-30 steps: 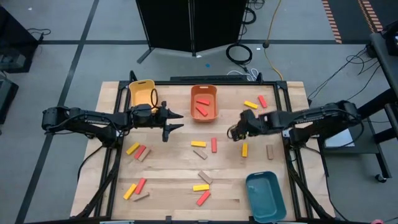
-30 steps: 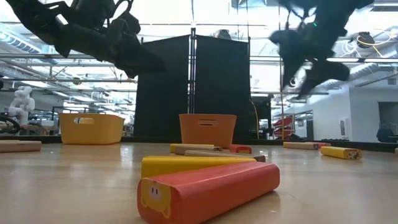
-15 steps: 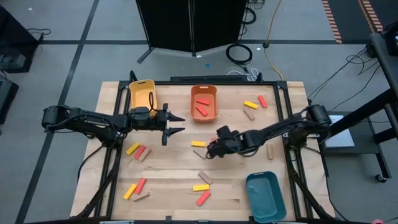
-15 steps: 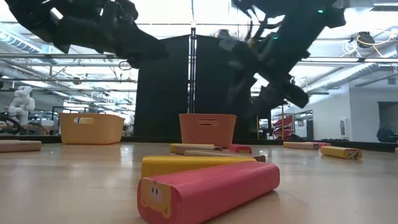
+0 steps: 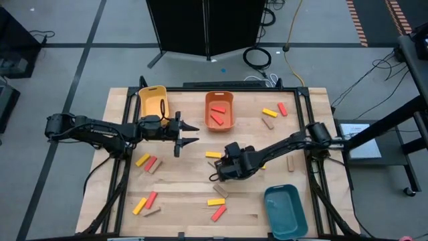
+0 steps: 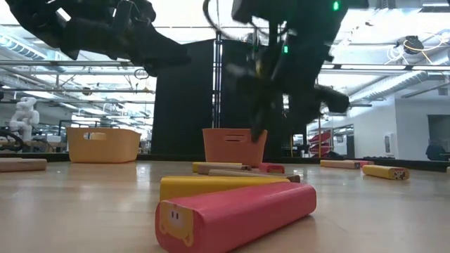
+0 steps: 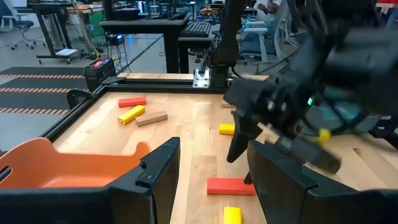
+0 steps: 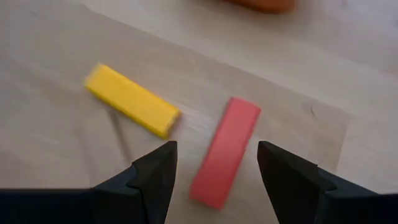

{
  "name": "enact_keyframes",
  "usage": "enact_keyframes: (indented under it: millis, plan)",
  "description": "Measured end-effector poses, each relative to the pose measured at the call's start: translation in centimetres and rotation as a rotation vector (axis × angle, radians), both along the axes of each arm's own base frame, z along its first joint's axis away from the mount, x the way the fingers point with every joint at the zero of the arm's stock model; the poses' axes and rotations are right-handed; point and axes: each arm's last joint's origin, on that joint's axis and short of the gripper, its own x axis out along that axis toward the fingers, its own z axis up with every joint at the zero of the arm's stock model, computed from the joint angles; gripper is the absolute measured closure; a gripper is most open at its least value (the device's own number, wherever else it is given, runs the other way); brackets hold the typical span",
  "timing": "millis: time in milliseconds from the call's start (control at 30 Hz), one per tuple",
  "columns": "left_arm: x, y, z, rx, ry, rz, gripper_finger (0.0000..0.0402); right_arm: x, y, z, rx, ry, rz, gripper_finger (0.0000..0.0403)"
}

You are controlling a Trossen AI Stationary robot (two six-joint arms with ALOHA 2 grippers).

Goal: Sort blocks
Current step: Put the orange block into the orange bin

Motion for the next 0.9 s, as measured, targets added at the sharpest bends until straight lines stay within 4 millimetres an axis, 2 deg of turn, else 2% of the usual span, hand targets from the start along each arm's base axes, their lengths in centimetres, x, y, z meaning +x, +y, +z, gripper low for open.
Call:
enact_keyframes:
  millis: [167,400,733,900]
  plan:
    - [0.0,0.0,0.0,0.001,-0.001,0.0,0.0217,0.2,0.1,-1.7,-0.009,0.039,-0.015,0.0188]
    - [0.0,0.0,0.0,0.002,-0.003,0.0,0.0217,0.3,0.1,-2.4,-0.012,0.046,-0.022,0.0188]
    - [0.0,0.0,0.0,0.002,-0.001,0.0,0.0217,0.8,0.3,-4.7,-0.004,0.077,-0.03,0.019]
    - [0.0,0.0,0.0,0.001,-0.002,0.0,0.0217,0.5,0.2,-4.3,-0.009,0.092,-0.023,0.0228]
